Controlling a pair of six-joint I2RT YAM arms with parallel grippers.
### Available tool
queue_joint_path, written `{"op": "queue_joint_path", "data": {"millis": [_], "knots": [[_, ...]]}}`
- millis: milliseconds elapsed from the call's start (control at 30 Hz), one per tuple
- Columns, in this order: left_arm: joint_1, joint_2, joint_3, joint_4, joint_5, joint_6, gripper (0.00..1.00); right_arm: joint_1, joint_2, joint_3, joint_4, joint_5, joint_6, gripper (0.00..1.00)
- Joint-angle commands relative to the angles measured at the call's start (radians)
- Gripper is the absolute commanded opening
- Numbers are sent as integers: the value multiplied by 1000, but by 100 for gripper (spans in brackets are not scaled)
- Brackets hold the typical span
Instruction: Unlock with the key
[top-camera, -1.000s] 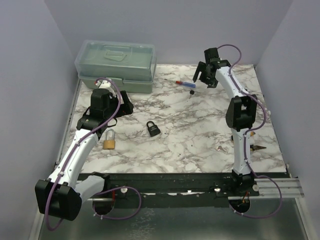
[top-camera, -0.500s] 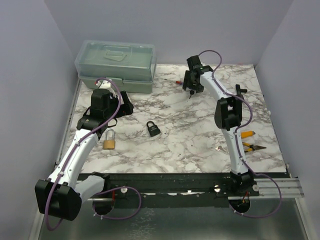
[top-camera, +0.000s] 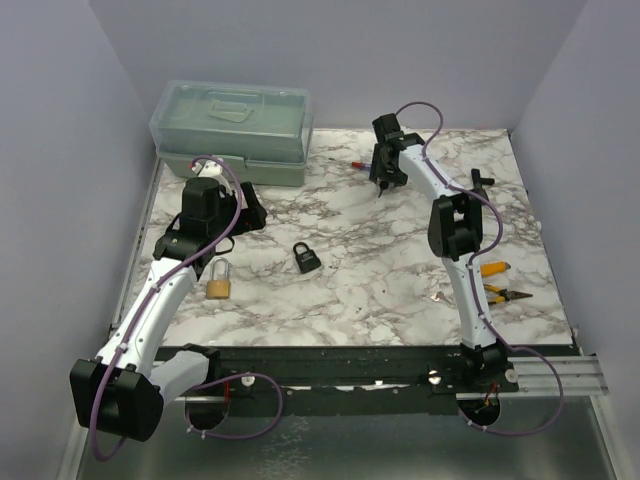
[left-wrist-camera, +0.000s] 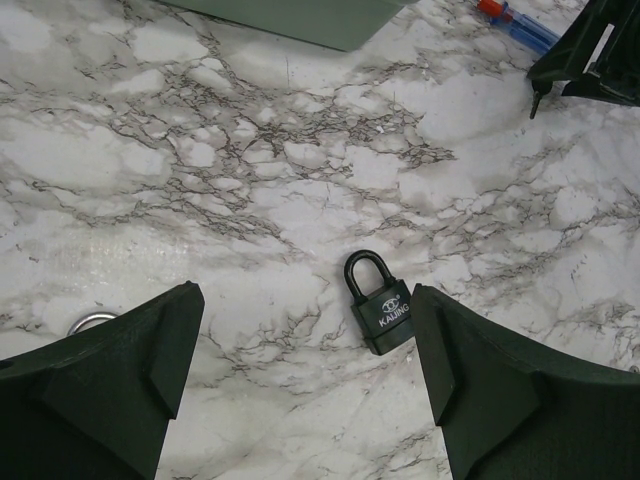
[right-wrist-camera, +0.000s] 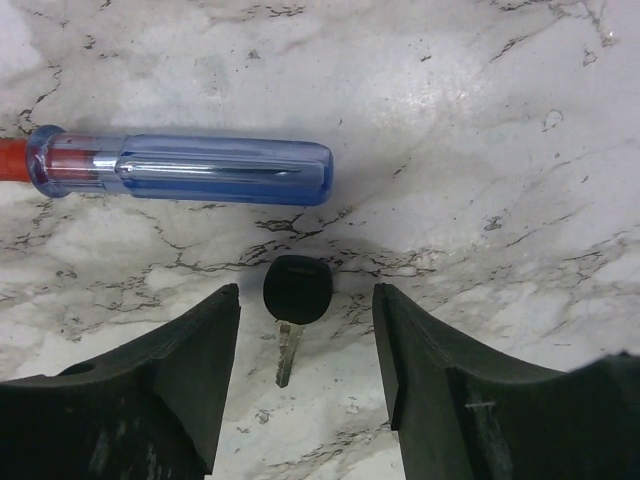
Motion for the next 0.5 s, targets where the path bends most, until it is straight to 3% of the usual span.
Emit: {"op": "queue_joint_path", "data": {"millis": [0, 333, 467], "knots": [[-5, 4, 11, -6, -15, 7, 92, -3, 34, 2, 12, 45, -16, 60], [-6, 5, 12, -8, -15, 7, 91, 1, 68, 10, 3, 59, -23, 50], [-6, 2, 12, -10, -20, 7, 91, 5, 71, -6, 4, 64, -28, 40]]}}
